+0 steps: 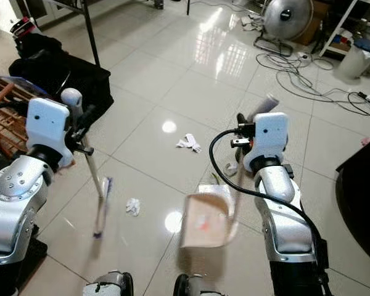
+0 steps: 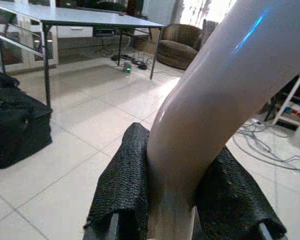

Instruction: Sweep floor

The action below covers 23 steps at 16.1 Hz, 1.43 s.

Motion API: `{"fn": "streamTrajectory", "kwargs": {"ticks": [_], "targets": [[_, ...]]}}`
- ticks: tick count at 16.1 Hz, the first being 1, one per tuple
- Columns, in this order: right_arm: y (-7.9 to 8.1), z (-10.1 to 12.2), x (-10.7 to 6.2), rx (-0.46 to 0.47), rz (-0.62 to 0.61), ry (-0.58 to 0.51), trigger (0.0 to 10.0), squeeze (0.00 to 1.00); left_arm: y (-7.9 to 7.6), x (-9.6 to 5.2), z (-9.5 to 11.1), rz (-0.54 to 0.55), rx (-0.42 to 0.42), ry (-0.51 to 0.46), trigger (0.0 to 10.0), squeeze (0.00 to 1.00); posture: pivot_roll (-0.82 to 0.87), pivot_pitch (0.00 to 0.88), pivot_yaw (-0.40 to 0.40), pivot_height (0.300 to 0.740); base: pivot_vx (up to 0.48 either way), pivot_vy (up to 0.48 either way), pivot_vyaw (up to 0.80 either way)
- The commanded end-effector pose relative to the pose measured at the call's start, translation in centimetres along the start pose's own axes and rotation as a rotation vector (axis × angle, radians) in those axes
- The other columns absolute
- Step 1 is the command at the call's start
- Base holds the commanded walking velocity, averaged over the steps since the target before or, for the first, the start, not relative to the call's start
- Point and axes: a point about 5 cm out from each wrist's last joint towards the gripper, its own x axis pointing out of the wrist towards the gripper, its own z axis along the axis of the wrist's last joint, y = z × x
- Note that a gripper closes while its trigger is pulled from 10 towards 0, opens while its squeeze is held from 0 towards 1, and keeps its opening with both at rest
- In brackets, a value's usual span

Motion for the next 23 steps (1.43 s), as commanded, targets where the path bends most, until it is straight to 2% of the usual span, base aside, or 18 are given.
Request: {"fn": "streamTrajectory", "kwargs": {"ticks": [1,2,4,7,9,13,18,23], "targets": [[-0.3,0.1,-0.2,0.018,-0.012,-0.022,10.0,0.0,-0.1,0.0,0.5,0.006,0.021,-0.031,10.0,0.0,0.08,0.098,-0.077,0.74,0.0,0.0,0.0],[0.3,0.2,-0.5,0.09,0.033,-0.034,10.0,0.0,0.1,-0.5,0.0,0.042,-0.014,-0.019,10.0,0.0,0.07,0.095,-0.08,0.74,0.0,0.0,0.0],[1.0,0.5,-0.6,0.098,0.06,-0.054,10.0,0.0,0.1,-0.9,-0.4,0.063,-0.029,-0.006,10.0,0.0,0.07,0.095,-0.085,0.74,0.129,0.0,0.0],[1.5,0.7,-0.5,0.109,0.076,-0.066,10.0,0.0,0.1,-0.8,-0.4,0.06,-0.029,-0.007,10.0,0.0,0.07,0.098,-0.088,0.74,0.305,0.0,0.8],[1.6,0.8,-0.4,0.121,0.081,-0.075,10.0,0.0,0.1,-0.7,-0.4,0.06,-0.024,-0.009,10.0,0.0,0.07,0.097,-0.089,0.74,0.322,0.0,0.69],[1.6,0.6,-0.3,0.115,0.074,-0.075,10.0,0.0,0.2,-0.4,-0.5,0.055,-0.021,-0.009,10.0,0.0,0.07,0.1,-0.089,0.74,0.32,0.0,0.0],[0.8,0.2,-0.5,0.119,0.031,-0.071,10.0,0.0,-0.2,0.1,-0.7,0.03,-0.021,-0.008,10.0,0.0,0.07,0.096,-0.072,0.74,0.322,0.0,0.0],[0.9,-0.1,-0.6,0.12,0.034,-0.065,10.0,0.0,-0.5,0.4,-0.8,0.017,-0.022,-0.014,10.0,0.0,0.07,0.095,-0.069,0.74,0.323,0.0,0.0]]}}
